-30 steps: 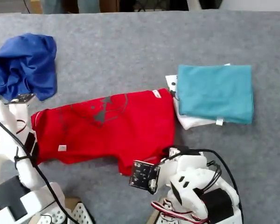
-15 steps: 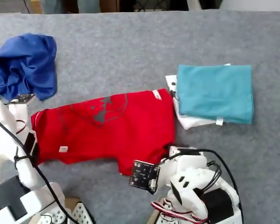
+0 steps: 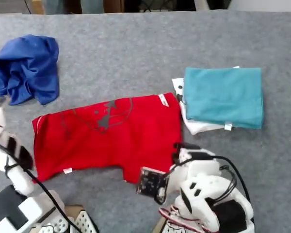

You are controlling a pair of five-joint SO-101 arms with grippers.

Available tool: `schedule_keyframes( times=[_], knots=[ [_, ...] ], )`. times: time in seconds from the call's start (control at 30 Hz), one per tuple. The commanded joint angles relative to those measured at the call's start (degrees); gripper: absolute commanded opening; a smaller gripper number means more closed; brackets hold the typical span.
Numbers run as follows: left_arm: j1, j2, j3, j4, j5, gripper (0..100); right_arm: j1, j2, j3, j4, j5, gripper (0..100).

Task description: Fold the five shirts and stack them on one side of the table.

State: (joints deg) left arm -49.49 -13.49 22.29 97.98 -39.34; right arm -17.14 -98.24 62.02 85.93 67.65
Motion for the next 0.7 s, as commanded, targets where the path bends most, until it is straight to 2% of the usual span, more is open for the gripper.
schedule_keyframes(
  times=[0.0, 0.07, 0.17, 0.27, 0.37, 0.5, 0.67],
  knots=[
    [-2.59, -0.35, -12.97, 2.55, 0.18, 9, 4.92, 1.27, 0.75, -10.99, 0.70, 1.1],
    [-1.80, -0.26, -17.27, 2.73, 2.20, 2, 5.98, 2.86, 3.21, -15.82, 0.70, 1.3],
    [4.35, 0.97, -19.47, 2.37, 12.04, 4, 6.07, 8.75, 4.18, -22.42, -1.14, 1.3],
    [12.62, 5.45, -19.74, -0.79, 21.45, 3, 6.07, 17.71, 1.10, -28.22, -8.79, 1.3],
    [20.79, 11.34, -19.74, -4.04, 27.96, 3, 5.98, 28.62, -5.49, -29.36, -16.97, 1.3],
    [29.14, 17.67, -20.44, -7.91, 30.42, 3, 4.92, 43.47, -14.55, -29.36, -27.16, 1.4],
    [31.43, 24.53, -25.98, -10.73, 30.33, 3, 0.79, 62.46, -22.99, -29.54, -35.69, 1.5]
  ],
)
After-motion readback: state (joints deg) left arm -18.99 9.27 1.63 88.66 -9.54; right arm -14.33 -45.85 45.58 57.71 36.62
